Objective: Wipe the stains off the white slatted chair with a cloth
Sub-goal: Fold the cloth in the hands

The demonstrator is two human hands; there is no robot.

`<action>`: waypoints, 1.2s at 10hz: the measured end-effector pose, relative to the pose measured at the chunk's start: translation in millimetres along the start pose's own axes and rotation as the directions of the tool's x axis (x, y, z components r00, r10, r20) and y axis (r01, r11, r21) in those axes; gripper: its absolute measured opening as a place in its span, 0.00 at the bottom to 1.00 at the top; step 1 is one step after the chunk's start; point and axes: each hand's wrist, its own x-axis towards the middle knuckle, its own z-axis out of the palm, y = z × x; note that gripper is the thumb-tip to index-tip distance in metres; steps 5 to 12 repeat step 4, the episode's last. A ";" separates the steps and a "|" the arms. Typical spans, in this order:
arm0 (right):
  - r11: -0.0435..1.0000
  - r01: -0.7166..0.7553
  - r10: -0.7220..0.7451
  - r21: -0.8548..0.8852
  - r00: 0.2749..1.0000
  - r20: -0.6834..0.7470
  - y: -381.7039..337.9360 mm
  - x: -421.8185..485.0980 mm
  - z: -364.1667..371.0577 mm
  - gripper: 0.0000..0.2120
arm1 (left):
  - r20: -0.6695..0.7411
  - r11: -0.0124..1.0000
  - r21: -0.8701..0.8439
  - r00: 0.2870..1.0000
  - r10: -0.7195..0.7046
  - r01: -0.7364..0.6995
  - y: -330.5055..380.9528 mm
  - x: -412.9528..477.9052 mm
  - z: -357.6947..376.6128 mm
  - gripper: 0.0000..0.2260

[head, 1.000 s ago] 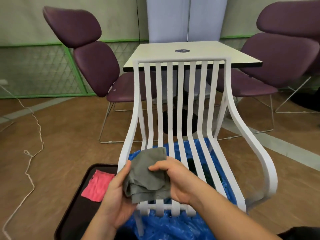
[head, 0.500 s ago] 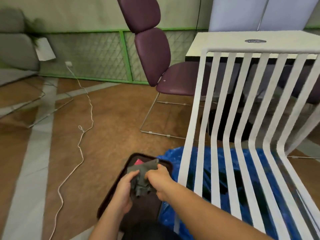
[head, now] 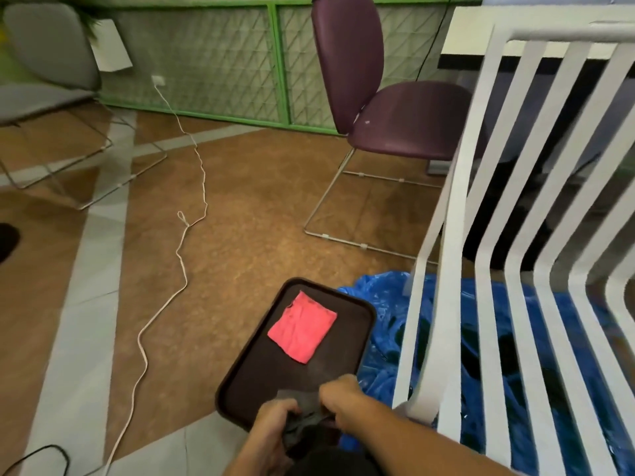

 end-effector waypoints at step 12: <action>0.984 0.179 -0.178 -0.018 0.984 0.023 -16.1 -45.4 -12.6 0.10 | -0.015 0.973 0.181 0.990 -0.139 0.140 -18.6 47.9 0.0 0.11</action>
